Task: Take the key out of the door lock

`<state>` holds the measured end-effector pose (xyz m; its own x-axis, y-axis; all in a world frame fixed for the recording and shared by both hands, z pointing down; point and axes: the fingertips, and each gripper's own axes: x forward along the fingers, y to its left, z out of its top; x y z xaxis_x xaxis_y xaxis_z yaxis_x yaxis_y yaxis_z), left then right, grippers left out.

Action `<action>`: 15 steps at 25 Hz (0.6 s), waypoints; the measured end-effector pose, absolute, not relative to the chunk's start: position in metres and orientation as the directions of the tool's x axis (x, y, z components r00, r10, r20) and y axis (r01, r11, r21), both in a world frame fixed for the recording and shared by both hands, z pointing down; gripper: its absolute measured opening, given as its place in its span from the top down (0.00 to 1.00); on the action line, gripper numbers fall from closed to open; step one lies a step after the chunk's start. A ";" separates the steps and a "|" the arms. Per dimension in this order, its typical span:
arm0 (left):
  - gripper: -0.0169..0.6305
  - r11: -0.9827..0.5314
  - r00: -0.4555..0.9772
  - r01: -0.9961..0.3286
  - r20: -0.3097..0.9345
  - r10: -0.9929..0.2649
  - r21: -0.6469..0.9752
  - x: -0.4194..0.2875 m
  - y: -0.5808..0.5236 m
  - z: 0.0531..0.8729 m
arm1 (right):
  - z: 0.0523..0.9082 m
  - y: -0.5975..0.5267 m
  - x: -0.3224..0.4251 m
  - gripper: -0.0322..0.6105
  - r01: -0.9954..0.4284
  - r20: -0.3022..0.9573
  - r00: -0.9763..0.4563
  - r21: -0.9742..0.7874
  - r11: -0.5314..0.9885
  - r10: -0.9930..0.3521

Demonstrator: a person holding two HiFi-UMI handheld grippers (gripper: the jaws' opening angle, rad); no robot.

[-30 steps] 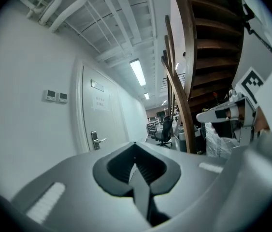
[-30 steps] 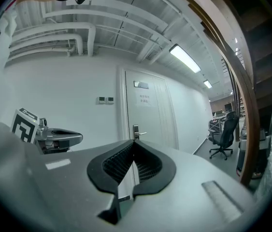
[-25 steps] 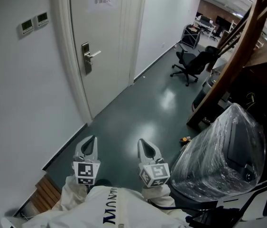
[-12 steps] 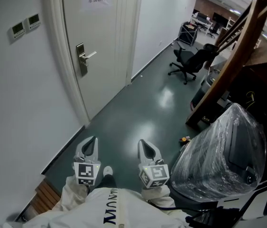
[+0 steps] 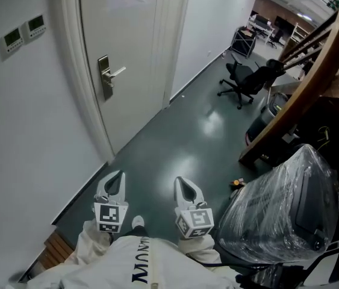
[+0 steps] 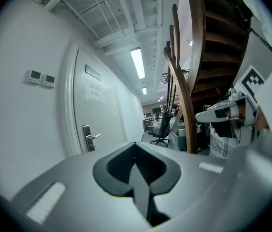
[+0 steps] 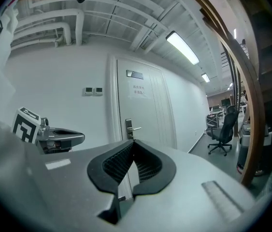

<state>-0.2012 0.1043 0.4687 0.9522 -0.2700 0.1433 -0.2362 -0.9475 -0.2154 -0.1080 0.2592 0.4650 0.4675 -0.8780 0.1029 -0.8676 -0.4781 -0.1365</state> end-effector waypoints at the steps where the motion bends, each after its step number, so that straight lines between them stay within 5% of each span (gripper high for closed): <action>1: 0.97 -0.949 0.954 -0.229 0.145 -0.264 -0.217 -0.194 0.098 0.468 | 0.465 0.253 -0.102 0.95 -0.865 0.105 0.470 -0.140 -0.481 -0.876; 15: 0.97 -0.959 0.962 -0.193 0.152 -0.227 -0.209 -0.131 -0.012 0.476 | 0.474 0.136 -0.054 0.95 -0.864 0.130 0.467 -0.141 -0.483 -0.875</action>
